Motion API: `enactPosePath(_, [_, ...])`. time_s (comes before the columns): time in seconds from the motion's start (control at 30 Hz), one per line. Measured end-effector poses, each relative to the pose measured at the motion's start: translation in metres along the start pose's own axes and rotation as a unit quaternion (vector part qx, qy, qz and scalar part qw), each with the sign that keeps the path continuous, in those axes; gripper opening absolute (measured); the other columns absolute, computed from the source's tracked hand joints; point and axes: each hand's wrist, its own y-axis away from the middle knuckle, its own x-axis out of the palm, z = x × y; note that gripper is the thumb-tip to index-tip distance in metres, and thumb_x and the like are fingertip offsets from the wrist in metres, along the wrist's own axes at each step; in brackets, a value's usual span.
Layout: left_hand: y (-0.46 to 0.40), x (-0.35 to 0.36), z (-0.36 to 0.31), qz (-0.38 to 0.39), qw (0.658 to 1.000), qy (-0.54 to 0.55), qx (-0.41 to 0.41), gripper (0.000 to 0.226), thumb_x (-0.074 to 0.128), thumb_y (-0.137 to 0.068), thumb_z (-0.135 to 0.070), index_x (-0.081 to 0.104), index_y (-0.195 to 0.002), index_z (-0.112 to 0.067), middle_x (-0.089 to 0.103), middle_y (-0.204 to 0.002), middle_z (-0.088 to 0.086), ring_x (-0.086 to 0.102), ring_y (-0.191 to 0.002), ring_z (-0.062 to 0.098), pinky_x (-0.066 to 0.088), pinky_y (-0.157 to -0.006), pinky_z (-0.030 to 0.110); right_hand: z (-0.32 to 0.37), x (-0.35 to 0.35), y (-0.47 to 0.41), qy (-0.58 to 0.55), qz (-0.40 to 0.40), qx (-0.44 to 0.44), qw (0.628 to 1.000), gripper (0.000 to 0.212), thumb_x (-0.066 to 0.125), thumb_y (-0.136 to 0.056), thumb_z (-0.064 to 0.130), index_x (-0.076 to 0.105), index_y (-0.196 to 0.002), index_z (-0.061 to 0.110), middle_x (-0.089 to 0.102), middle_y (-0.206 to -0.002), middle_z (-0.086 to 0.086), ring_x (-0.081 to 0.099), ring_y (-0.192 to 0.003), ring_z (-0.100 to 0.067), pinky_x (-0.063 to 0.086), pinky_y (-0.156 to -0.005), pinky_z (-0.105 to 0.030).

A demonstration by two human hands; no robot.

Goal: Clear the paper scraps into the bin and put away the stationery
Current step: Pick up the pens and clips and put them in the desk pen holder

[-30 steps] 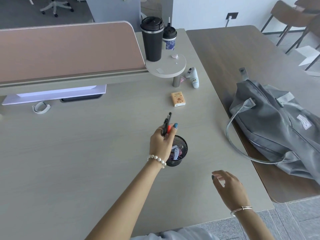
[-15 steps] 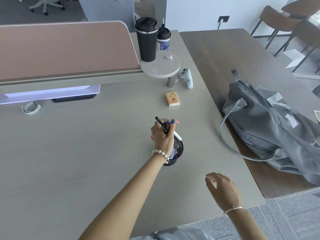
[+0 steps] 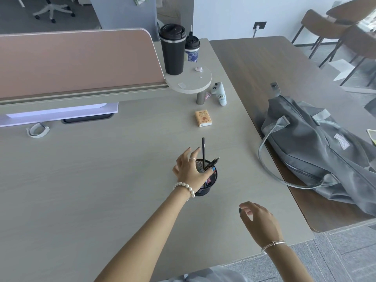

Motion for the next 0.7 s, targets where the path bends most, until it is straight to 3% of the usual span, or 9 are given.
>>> enactPosePath(0.2, [0.001, -0.010, -0.001, -0.024, 0.998, -0.031, 0.059, 0.067, 0.065, -0.072, -0.038, 0.037, -0.132, -0.029, 0.042, -0.126, -0.005, 0.033, -0.121, 0.017, 0.027, -0.098, 0.035, 0.006, -0.001, 0.000, 0.000, -0.004, -0.015, 1.000, 0.012, 0.055, -0.082, 0.022, 0.065, -0.089, 0.024, 0.068, -0.084, 0.006, 0.062, -0.081, -0.012, 0.046, -0.067, -0.026])
enactPosePath(0.7, [0.021, -0.028, -0.001, -0.055, 0.988, -0.127, 0.067, 0.047, 0.054, -0.080, -0.026, 0.046, -0.126, -0.021, 0.048, -0.123, 0.002, 0.040, -0.115, 0.022, 0.036, -0.092, 0.037, 0.021, -0.016, -0.003, 0.010, -0.017, -0.055, 0.998, 0.014, 0.054, -0.082, 0.023, 0.065, -0.090, 0.024, 0.069, -0.086, 0.005, 0.062, -0.082, -0.015, 0.048, -0.069, -0.030])
